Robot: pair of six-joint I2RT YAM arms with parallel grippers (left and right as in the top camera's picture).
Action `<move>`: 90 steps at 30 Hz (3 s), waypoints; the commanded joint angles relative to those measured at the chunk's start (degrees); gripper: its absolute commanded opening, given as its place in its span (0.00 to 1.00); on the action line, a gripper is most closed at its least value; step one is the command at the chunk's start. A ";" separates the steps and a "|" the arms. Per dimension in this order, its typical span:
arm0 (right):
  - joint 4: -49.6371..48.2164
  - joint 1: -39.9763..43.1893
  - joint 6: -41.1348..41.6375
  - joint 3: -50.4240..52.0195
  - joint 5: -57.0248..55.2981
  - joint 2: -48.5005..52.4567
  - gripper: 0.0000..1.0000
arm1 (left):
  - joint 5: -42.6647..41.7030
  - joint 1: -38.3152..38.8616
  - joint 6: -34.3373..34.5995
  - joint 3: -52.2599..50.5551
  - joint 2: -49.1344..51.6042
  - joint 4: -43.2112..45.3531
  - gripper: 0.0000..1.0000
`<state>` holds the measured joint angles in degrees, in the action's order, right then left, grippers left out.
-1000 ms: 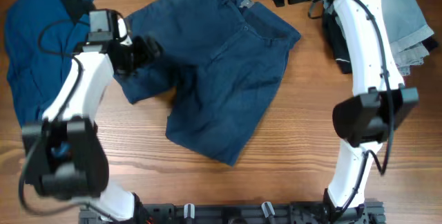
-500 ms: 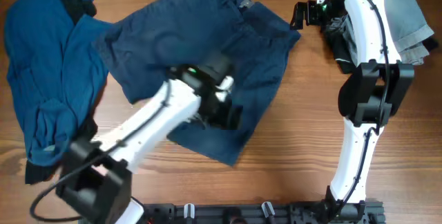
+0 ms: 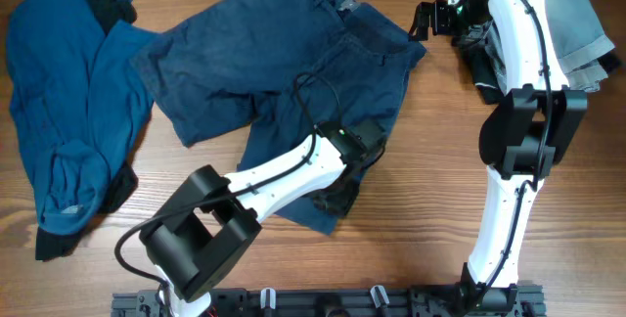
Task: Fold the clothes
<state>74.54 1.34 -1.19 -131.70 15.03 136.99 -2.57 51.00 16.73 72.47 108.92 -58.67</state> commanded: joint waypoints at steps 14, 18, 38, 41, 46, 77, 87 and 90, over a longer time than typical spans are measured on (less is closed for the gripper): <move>0.15 0.20 -0.35 -0.22 0.46 0.44 1.00 | 1.07 5.14 2.67 -0.26 4.79 5.09 0.04; 1.03 0.17 -0.09 0.02 0.55 0.48 0.99 | 5.66 3.67 11.32 -0.24 3.06 1.22 0.04; -12.41 -4.44 15.06 17.86 -3.39 0.50 0.59 | 6.29 -2.21 21.44 -0.24 -15.93 -6.10 0.04; -9.51 -4.33 16.68 17.84 -4.52 0.39 0.04 | 6.84 -2.23 21.46 -0.24 -15.93 -6.10 0.04; -1.86 -4.35 18.08 17.81 -4.72 -3.08 0.04 | 9.77 -4.92 21.53 -0.24 -15.93 -6.08 0.04; -1.99 -4.39 20.20 58.55 -3.17 -45.51 0.33 | 4.52 -21.29 13.22 -4.48 -19.21 0.28 0.07; -3.69 -4.39 12.24 56.17 0.81 -56.17 0.77 | 7.61 -18.60 13.22 -3.10 -35.98 -0.57 0.58; -21.62 -4.39 8.39 56.17 1.81 -53.57 0.91 | 16.90 -18.95 6.80 -3.13 -33.77 13.88 0.74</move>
<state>61.39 -3.22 11.53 -74.50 14.87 81.21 6.15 32.27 29.47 68.60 73.54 -53.12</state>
